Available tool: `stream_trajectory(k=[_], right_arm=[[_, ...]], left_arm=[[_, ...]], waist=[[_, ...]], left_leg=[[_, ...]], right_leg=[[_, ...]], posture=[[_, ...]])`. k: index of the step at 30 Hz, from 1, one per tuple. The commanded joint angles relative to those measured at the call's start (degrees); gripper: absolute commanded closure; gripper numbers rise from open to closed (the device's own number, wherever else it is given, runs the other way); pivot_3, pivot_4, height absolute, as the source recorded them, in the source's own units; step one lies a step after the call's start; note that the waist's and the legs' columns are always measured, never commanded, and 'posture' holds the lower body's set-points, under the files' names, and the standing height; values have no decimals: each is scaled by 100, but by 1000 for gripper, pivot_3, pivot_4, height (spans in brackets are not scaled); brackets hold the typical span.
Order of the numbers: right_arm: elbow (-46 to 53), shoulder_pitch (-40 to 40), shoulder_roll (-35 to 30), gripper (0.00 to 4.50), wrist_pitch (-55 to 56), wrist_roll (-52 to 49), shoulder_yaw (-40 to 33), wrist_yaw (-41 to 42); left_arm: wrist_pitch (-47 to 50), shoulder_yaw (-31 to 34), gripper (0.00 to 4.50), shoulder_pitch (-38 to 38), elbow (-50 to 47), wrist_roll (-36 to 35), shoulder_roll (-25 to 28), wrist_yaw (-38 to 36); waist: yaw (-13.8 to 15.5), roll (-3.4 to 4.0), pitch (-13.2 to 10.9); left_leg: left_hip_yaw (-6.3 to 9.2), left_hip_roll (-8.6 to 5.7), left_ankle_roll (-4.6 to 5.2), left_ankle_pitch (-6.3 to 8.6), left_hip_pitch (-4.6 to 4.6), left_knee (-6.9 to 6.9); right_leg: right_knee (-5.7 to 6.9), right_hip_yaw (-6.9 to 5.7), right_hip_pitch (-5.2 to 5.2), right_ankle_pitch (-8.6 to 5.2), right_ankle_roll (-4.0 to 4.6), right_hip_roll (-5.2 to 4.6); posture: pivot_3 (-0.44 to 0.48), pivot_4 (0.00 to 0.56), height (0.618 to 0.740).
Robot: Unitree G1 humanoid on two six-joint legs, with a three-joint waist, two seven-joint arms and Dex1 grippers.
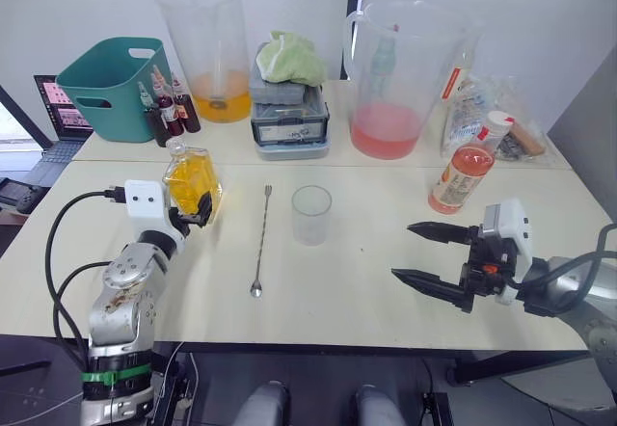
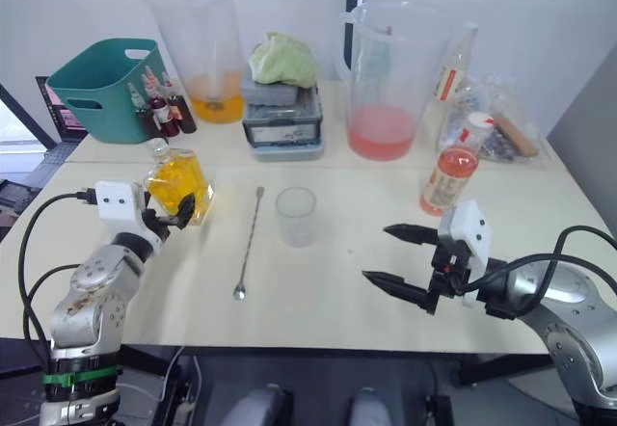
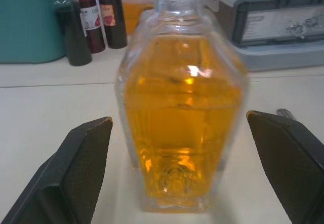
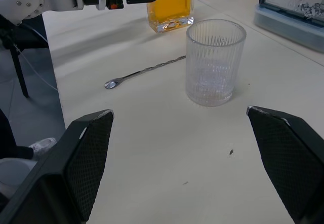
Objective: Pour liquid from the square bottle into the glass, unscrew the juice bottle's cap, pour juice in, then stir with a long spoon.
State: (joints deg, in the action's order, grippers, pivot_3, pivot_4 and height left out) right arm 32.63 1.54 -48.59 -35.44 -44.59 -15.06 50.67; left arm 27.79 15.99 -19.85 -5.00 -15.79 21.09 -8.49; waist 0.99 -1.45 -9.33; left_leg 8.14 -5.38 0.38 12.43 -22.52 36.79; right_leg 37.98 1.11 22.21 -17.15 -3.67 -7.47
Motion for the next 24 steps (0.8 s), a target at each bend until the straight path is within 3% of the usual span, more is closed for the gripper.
stream_trajectory(k=[1,8,14,20,24], right_arm=[[192,-6,16,0,29,-38,-141,-115],[245,-100,53,0,41,-48,-134,-257],[276,-160,107,0,16,-70,-155,-409],[301,-184,132,0,41,-50,-138,-508],[303,-145,154,0,48,-25,-93,-580]], left_arm=[[-70,11,13,-259,176,118,45,91],[-116,-186,13,-815,722,185,-43,105],[-328,-114,1708,-972,876,140,-164,119],[-499,-64,1707,-922,805,105,-12,-200],[-993,194,1707,-882,839,-231,553,-1259]], waist=[[-3,-1,-1],[-16,-7,-4],[8,-8,-5],[9,-9,-5],[-18,-19,-11]], left_leg=[[0,0,0,0,-2,2],[0,0,0,0,-6,3],[1,-1,0,0,-10,7],[2,-2,0,0,-15,12],[3,-1,-1,-1,-30,13]], right_leg=[[-2,1,1,1,-2,0],[-2,1,5,3,-3,0],[-1,1,5,4,-4,-1],[-2,1,9,10,-8,0],[1,-1,27,12,-5,1]], posture=[[0,150,740],[0,150,740],[0,150,740],[0,150,740],[0,150,740]])
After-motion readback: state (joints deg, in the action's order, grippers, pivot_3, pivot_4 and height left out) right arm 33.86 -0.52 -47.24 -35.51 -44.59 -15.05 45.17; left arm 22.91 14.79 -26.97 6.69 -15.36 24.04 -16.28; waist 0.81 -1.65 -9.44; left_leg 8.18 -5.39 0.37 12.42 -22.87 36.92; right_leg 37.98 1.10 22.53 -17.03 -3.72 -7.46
